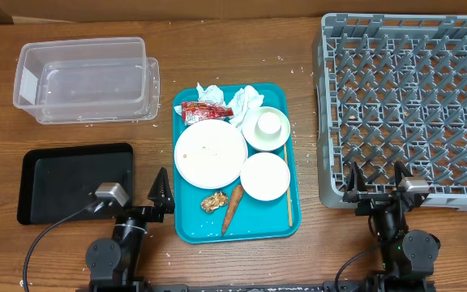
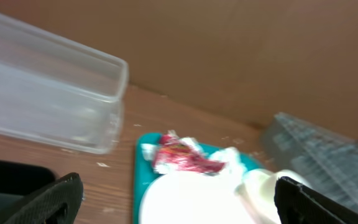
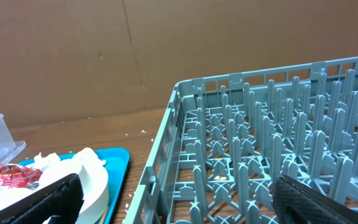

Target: Sort waste into correct bins and load items into the dishwasher

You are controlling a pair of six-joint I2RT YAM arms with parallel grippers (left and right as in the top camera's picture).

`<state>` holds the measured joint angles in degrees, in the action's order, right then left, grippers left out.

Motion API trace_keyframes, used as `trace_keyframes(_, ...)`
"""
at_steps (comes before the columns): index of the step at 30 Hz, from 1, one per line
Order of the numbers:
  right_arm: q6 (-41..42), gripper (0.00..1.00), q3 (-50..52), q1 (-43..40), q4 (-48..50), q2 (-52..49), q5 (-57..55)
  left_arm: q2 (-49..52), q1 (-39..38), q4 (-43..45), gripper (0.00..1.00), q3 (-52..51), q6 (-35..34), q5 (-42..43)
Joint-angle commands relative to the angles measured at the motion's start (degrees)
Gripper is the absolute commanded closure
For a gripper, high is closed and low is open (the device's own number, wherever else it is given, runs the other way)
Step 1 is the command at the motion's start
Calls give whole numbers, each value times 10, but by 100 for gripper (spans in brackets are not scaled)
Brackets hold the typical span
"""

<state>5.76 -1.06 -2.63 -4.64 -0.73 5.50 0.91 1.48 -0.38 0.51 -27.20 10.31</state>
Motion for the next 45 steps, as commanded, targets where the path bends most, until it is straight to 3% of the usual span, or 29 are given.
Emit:
trace_keyframes(1, 2, 0, 6, -2, 2, 6, -5, -6, 0, 41, 0, -2, -109, 59)
trace_keyframes(5, 2, 0, 6, -2, 2, 6, -5, -6, 0, 147, 0, 3, -101, 169)
trace_keyframes(8, 2, 0, 6, -2, 2, 6, -5, -6, 0, 140, 0, 32, -101, 207)
trace_keyframes(11, 2, 0, 6, -2, 2, 6, -5, 6, 0, 67, 0, 90, -82, 209)
trace_keyframes(16, 2, 0, 6, -2, 2, 6, -5, 111, 0, -56, 0, 234, 23, 224)
trace_keyframes(20, 2, 0, 6, -2, 2, 6, -5, 259, 0, -164, 0, 361, 74, 264)
trace_keyframes(27, 2, 0, 6, -2, 2, 6, -5, 546, -22, -449, 0, 615, 158, 282)
trace_keyframes(31, 2, 0, 6, -2, 2, 6, -5, 650, -26, -471, 0, 693, 105, 369)
trace_keyframes(34, 2, 0, 6, -2, 2, 6, -5, 705, -35, -442, 0, 716, 125, 414)
trace_keyframes(37, 2, 0, 6, -2, 2, 6, -5, 740, -71, -452, 0, 728, 123, 330)
trace_keyframes(45, 2, 0, 6, -2, 2, 6, -5, 829, -242, -565, 0, 807, 66, -125)
